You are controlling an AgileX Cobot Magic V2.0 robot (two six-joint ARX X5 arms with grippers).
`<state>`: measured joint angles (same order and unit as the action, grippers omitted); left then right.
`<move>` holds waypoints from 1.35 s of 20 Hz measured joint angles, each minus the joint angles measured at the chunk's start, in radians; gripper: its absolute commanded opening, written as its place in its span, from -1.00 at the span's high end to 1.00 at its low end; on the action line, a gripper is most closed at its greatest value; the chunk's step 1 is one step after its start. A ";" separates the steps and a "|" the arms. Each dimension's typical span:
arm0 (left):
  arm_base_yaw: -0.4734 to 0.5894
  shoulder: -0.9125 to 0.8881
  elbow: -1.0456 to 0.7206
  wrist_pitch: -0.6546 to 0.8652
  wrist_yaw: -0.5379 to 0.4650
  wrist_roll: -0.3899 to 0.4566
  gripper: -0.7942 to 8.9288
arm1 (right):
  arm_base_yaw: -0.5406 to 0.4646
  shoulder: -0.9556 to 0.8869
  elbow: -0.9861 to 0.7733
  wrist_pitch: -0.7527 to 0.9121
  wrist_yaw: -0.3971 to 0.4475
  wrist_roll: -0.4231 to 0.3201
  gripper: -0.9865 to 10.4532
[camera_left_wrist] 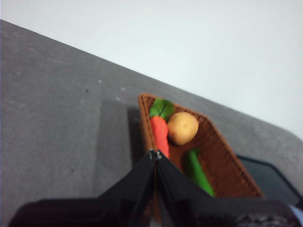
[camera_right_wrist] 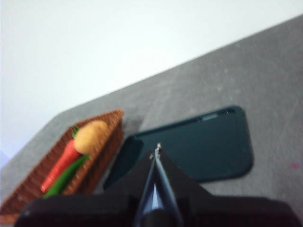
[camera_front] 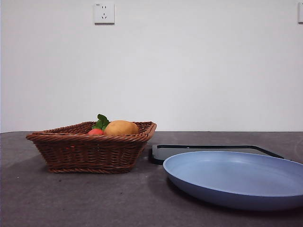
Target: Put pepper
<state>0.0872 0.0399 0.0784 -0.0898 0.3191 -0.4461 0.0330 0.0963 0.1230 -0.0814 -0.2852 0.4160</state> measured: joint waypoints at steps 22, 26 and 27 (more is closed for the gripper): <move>-0.001 0.526 0.611 -0.496 0.394 0.347 0.82 | 0.087 0.576 0.786 -0.770 -0.003 -0.373 0.82; -0.034 0.619 0.728 -0.709 0.414 0.496 0.82 | 0.121 0.654 0.855 -0.974 -0.003 -0.478 0.82; -0.040 0.624 0.736 -0.730 0.414 0.515 0.82 | 0.126 0.661 0.855 -0.991 -0.003 -0.489 0.82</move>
<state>0.0475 0.6640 0.8143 -0.8200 0.7330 0.0692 0.1593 0.7578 0.9779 -1.0721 -0.2878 -0.0727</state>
